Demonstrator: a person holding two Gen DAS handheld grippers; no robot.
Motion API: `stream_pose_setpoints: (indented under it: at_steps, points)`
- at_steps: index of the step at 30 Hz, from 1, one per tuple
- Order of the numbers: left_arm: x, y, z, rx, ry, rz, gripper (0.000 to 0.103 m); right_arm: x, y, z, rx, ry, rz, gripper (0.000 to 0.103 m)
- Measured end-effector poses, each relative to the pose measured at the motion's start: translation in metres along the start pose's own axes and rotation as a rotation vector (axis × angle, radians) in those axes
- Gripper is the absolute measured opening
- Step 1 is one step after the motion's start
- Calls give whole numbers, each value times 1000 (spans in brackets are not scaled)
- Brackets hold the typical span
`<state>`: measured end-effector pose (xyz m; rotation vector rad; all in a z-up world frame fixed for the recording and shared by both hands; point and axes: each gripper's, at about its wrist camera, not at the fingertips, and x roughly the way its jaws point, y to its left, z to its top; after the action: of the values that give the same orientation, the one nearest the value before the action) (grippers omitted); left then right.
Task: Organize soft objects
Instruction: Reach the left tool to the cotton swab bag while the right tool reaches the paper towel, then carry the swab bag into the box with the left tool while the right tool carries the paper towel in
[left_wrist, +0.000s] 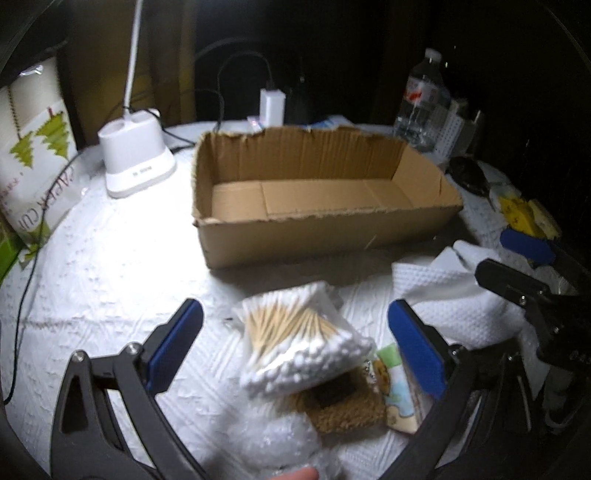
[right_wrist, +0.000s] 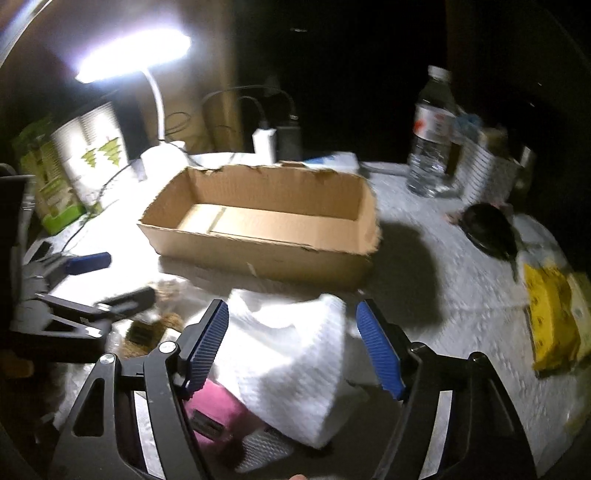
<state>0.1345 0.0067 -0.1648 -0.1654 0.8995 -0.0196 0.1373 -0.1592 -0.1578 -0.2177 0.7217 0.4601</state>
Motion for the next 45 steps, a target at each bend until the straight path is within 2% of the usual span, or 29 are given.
stream_pose_setpoints:
  at_steps: [4, 6, 7, 9, 11, 14, 16, 23, 34, 45]
  points:
    - [12, 1, -1, -7, 39, -11, 100, 22, 9, 2, -36, 53, 32, 59]
    - [16, 3, -2, -12, 48, -20, 99, 30, 11, -1, -40, 79, 40, 57]
    - [18, 4, -2, -16, 56, -23, 91, 34, 12, -3, -44, 90, 49, 56]
    - [23, 7, -3, -32, 83, -40, 81, 39, 15, -7, -56, 107, 62, 51]
    - [25, 9, -6, -40, 98, -55, 74, 43, 18, -9, -67, 116, 72, 31]
    - [23, 8, -7, -32, 94, -54, 64, 44, 20, -10, -74, 121, 73, 10]
    - [19, 8, -8, -34, 85, -58, 60, 39, 19, -9, -70, 103, 82, 5]
    - [-6, 10, -9, -32, 27, -72, 57, 5, 10, 11, -36, -15, 107, 2]
    - [-50, 15, 0, -24, -86, -72, 57, -51, 8, 47, -59, -161, 92, 1]
    - [-84, 12, 27, 6, -203, -63, 57, -89, 0, 87, -79, -288, 79, 1]
